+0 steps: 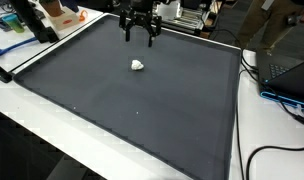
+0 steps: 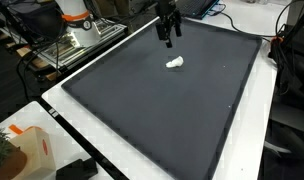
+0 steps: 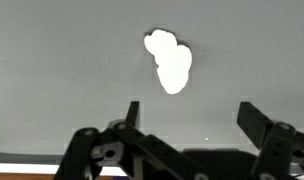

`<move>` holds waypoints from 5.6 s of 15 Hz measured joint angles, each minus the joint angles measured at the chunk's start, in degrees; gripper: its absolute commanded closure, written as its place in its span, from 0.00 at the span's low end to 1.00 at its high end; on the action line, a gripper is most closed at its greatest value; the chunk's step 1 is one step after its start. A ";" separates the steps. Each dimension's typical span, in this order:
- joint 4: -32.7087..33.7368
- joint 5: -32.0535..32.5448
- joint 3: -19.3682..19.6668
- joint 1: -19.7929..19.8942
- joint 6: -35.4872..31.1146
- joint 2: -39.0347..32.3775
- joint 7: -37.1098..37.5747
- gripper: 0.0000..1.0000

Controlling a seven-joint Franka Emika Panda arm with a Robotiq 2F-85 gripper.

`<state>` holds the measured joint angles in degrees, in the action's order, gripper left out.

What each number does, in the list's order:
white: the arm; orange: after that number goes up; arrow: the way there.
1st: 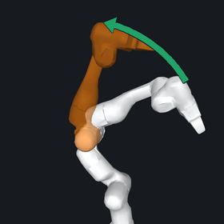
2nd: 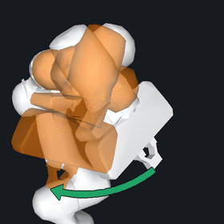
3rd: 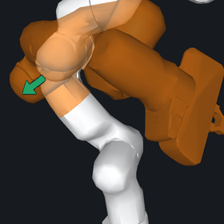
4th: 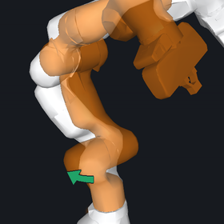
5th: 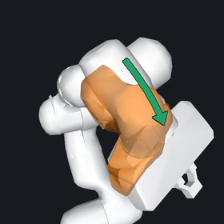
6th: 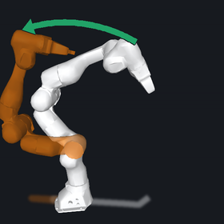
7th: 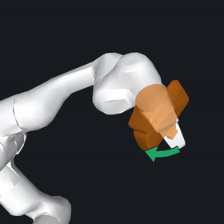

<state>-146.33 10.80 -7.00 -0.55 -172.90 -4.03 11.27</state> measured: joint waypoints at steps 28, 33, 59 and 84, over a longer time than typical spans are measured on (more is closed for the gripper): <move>24.81 -1.59 0.65 -4.19 38.77 -7.89 1.85 0.00; 30.75 -2.85 1.04 -4.29 43.68 -11.97 0.91 0.00; 68.56 -7.52 4.56 -5.41 74.73 -37.62 -1.35 0.00; 45.56 -14.41 4.58 -5.32 55.84 -20.77 -0.64 0.00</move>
<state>-100.77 -3.62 -2.42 -5.87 -117.07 -24.80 10.63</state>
